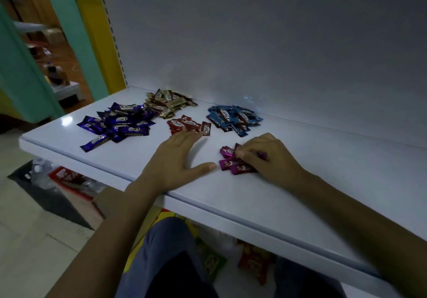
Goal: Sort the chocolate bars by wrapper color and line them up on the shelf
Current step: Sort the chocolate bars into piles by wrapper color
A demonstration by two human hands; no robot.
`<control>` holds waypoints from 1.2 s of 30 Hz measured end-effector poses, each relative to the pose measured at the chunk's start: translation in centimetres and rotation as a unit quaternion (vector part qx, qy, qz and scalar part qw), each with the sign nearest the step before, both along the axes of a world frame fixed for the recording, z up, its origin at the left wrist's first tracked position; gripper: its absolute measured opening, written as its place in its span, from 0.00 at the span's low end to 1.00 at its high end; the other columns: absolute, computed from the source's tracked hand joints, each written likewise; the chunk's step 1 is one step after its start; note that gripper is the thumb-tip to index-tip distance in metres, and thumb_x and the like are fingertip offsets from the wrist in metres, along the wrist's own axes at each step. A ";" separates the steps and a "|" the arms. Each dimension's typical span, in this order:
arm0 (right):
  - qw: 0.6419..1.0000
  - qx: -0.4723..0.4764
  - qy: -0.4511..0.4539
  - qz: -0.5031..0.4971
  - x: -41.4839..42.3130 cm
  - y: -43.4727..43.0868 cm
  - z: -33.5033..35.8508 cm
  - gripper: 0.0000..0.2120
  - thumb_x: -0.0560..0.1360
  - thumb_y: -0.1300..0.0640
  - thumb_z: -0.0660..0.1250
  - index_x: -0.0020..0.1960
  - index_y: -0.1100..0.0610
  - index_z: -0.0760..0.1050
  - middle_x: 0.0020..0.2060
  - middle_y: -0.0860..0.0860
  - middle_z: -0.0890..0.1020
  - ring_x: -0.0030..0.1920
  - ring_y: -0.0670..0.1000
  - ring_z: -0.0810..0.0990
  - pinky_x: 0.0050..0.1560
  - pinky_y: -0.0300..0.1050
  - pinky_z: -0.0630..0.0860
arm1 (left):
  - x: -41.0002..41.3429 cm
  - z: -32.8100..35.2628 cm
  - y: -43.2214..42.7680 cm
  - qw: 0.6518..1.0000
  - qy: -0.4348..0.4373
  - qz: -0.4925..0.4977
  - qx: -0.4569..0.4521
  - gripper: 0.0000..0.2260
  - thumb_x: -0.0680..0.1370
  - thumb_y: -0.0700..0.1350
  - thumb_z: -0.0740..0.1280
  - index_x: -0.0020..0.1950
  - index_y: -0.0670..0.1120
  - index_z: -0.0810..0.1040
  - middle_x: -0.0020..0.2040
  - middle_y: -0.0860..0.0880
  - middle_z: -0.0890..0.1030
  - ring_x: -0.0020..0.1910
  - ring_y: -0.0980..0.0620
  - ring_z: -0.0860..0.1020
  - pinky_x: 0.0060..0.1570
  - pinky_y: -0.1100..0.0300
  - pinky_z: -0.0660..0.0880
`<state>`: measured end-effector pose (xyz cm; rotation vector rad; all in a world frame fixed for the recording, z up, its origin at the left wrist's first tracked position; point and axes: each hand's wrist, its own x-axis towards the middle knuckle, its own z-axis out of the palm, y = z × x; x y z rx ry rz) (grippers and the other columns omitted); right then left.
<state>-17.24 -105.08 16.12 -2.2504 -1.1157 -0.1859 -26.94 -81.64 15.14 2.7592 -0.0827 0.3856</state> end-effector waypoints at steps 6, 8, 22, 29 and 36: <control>0.993 0.061 0.031 -0.096 -0.8 -0.8 0.8 0.10 0.77 0.59 0.65 0.56 0.53 0.81 0.52 0.47 0.82 0.55 0.46 0.74 0.53 0.36 0.67 | 0.1 1.2 -1.0 0.998 -0.006 -0.063 0.017 0.46 0.66 0.77 0.56 0.77 0.52 0.58 0.76 0.50 0.63 0.73 0.50 0.62 0.69 0.52 0.60; 0.984 0.072 0.017 -0.160 -0.7 -1.9 0.5 0.10 0.76 0.61 0.65 0.54 0.54 0.80 0.50 0.48 0.82 0.53 0.50 0.76 0.53 0.43 0.70 | 0.9 1.5 -2.8 0.996 0.026 -0.085 -0.005 0.47 0.66 0.76 0.59 0.78 0.54 0.53 0.78 0.51 0.58 0.75 0.50 0.57 0.71 0.53 0.55; 0.975 0.136 0.148 -0.098 -2.7 -3.7 -0.4 0.15 0.67 0.62 0.56 0.49 0.56 0.77 0.45 0.47 0.82 0.47 0.35 0.78 0.48 0.25 0.69 | 8.3 0.0 -7.8 0.971 -0.029 -0.235 -0.025 0.21 0.72 0.64 0.64 0.50 0.49 0.83 0.48 0.49 0.83 0.48 0.50 0.78 0.54 0.55 0.71; 0.958 0.178 0.172 -0.147 -2.1 -4.2 -0.4 0.12 0.75 0.67 0.63 0.44 0.52 0.78 0.40 0.45 0.84 0.42 0.39 0.80 0.45 0.30 0.72 | 8.9 0.1 -7.5 0.975 -0.157 -0.160 0.008 0.10 0.75 0.52 0.70 0.44 0.45 0.80 0.40 0.49 0.83 0.39 0.51 0.80 0.39 0.53 0.78; 0.966 0.138 0.141 -0.167 -2.3 -3.9 -0.4 0.09 0.74 0.65 0.64 0.45 0.53 0.80 0.40 0.46 0.83 0.43 0.45 0.81 0.46 0.36 0.74 | 8.5 0.6 -7.4 0.972 -0.122 -0.081 -0.185 0.09 0.75 0.48 0.72 0.41 0.43 0.80 0.32 0.57 0.79 0.31 0.63 0.76 0.35 0.67 0.73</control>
